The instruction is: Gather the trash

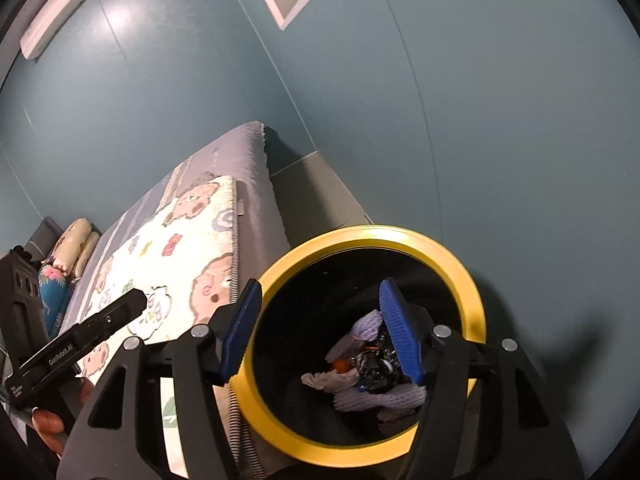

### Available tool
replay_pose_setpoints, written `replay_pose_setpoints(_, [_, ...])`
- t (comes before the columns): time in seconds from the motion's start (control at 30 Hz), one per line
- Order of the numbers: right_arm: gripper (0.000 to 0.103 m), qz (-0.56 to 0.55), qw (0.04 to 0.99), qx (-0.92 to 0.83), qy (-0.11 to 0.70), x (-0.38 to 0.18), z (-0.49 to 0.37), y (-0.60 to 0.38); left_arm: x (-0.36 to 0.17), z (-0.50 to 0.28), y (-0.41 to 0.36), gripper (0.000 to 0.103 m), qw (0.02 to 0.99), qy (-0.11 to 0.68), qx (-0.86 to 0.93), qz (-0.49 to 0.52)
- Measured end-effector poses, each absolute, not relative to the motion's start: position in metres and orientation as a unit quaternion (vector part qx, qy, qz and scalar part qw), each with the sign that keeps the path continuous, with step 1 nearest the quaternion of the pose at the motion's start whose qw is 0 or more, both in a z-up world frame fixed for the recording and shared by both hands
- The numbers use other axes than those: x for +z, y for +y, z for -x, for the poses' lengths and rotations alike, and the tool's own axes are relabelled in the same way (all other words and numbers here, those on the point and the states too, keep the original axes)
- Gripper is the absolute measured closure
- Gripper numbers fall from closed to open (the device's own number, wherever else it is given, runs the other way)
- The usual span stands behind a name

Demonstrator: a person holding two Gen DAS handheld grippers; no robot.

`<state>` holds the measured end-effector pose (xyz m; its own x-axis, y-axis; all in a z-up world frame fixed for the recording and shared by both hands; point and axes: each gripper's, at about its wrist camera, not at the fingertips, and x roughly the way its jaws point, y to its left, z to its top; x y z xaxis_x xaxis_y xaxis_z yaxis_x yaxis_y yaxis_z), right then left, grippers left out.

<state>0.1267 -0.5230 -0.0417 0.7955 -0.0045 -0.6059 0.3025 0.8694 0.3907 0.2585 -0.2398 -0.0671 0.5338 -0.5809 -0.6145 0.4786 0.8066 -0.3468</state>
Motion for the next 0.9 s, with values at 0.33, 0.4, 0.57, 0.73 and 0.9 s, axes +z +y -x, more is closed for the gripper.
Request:
replay_pose_setpoints(0.33, [0.042, -0.196, 0.919, -0.006, 0.343, -0.036, -0.139, -0.444, -0.069, -0.234, -0.134, 0.040, 0.898, 0.365, -0.224, 0.100])
replay_pose_setpoints(0.4, [0.042, -0.185, 0.918, 0.014, 0.350, -0.036, -0.143, -0.421, -0.071, -0.225, -0.106, 0.040, 0.905, 0.362, -0.199, 0.105])
replay_pose_setpoints(0.57, [0.035, -0.147, 0.916, 0.059, 0.368, -0.039, -0.153, -0.359, -0.079, -0.203, -0.042, 0.039, 0.918, 0.355, -0.140, 0.110])
replay_pose_setpoints(0.73, [0.019, -0.120, 0.911, 0.091, 0.383, -0.044, -0.157, -0.308, -0.084, -0.181, 0.005, 0.031, 0.929, 0.341, -0.092, 0.108])
replay_pose_setpoints(0.9, [0.008, -0.091, 0.921, 0.090, 0.368, -0.038, -0.150, -0.277, -0.085, -0.154, 0.038, 0.015, 0.944, 0.311, -0.058, 0.097])
